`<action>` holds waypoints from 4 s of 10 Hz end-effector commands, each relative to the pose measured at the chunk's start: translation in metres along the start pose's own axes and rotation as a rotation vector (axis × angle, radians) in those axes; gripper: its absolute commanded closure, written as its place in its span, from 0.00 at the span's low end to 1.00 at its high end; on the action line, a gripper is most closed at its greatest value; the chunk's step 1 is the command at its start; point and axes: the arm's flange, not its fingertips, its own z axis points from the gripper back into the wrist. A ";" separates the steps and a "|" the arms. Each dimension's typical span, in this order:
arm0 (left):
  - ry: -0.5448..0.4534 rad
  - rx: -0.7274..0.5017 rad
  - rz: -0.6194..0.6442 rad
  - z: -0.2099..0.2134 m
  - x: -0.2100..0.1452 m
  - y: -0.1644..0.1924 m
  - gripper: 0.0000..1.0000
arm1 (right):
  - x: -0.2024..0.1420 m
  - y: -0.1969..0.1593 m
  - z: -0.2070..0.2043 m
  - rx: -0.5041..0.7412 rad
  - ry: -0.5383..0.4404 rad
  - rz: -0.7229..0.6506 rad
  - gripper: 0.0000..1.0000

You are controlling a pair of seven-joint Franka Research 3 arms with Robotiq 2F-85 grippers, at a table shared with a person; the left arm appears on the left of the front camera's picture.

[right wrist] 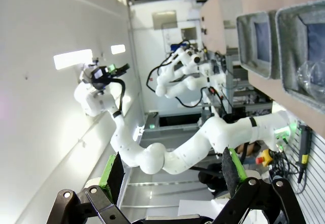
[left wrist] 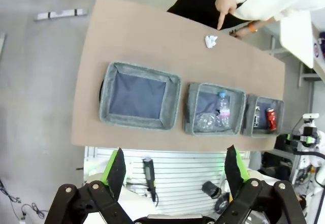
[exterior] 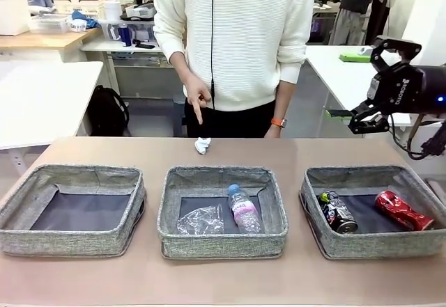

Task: Sort the waste into the appropriate baskets.
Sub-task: Pick up the waste item pointed out by the person.

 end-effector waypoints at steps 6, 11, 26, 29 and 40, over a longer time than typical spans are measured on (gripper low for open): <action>-0.022 0.020 -0.002 -0.045 -0.005 -0.012 0.00 | 0.001 0.003 -0.001 0.028 -0.003 0.007 0.00; 0.137 0.004 -0.145 -0.215 -0.017 -0.029 0.00 | 0.001 0.003 -0.001 0.028 -0.003 0.007 0.00; 0.154 0.119 -0.402 -0.520 -0.014 -0.255 0.00 | 0.001 0.003 -0.001 0.028 -0.003 0.007 0.00; 0.214 0.143 -0.523 -0.610 0.015 -0.261 0.00 | 0.001 0.003 -0.001 0.028 -0.003 0.007 0.00; 0.094 0.210 -0.328 -0.722 0.042 -0.238 0.00 | 0.001 0.003 -0.001 0.028 -0.003 0.007 0.00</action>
